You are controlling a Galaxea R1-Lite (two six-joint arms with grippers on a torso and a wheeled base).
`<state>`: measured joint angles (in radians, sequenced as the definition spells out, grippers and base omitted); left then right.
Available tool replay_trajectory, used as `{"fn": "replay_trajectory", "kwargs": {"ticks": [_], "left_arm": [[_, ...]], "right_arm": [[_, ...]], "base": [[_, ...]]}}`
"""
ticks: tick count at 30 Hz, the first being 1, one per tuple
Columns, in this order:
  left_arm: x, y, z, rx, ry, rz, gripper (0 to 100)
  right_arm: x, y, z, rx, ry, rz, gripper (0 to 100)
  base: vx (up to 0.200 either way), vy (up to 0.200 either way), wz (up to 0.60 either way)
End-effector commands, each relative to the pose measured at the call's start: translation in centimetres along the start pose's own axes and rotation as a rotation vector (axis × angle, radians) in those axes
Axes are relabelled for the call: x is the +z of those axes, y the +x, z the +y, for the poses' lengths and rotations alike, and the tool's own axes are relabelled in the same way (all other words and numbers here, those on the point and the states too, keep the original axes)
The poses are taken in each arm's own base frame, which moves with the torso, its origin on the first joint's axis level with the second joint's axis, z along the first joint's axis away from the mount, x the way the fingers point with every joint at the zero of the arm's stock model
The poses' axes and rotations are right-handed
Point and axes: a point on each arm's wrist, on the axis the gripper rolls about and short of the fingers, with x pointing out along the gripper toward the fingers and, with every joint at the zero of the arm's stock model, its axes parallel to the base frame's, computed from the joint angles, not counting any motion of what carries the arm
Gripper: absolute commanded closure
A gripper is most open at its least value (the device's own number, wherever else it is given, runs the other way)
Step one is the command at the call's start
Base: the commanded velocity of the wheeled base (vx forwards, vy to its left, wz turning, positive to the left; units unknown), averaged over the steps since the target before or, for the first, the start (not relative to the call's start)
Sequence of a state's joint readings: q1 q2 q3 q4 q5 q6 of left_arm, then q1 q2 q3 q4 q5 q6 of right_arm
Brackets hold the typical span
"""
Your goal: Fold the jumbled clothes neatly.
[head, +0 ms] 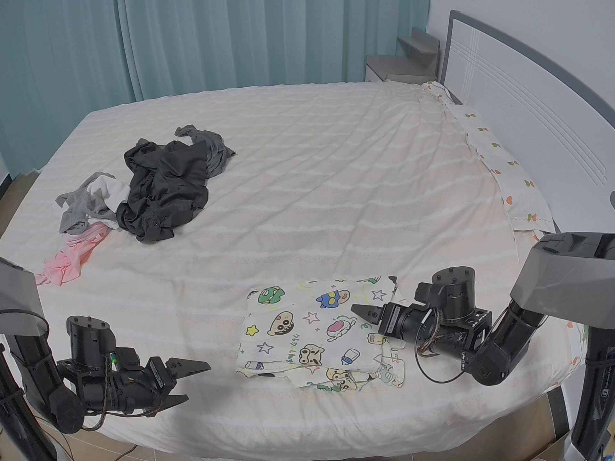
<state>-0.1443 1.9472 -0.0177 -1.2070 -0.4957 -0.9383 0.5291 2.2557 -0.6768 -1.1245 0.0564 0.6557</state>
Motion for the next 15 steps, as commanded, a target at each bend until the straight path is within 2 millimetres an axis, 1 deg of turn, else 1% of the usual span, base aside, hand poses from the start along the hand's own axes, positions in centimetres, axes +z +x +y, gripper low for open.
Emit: {"fn": "replay_trajectory", "kwargs": {"ticks": [1, 5, 15], "left_arm": [[-0.25, -0.13, 0.23, 0.011, -0.008, 0.008, 0], [-0.25, -0.15, 0.21, 0.010, -0.007, 0.007, 0], [-0.25, -0.15, 0.21, 0.010, -0.007, 0.007, 0]], "right_arm": [[-1.31, 1.26, -0.53, -0.014, -0.004, 0.037, 0], [-1.67, 1.94, -0.93, -0.024, -0.003, 0.045, 0], [-1.79, 1.94, -1.31, -0.035, 0.002, 0.048, 0]], "base": [[0.000, 0.000, 0.00], [0.000, 0.000, 0.00], [0.000, 0.000, 0.00]]}}
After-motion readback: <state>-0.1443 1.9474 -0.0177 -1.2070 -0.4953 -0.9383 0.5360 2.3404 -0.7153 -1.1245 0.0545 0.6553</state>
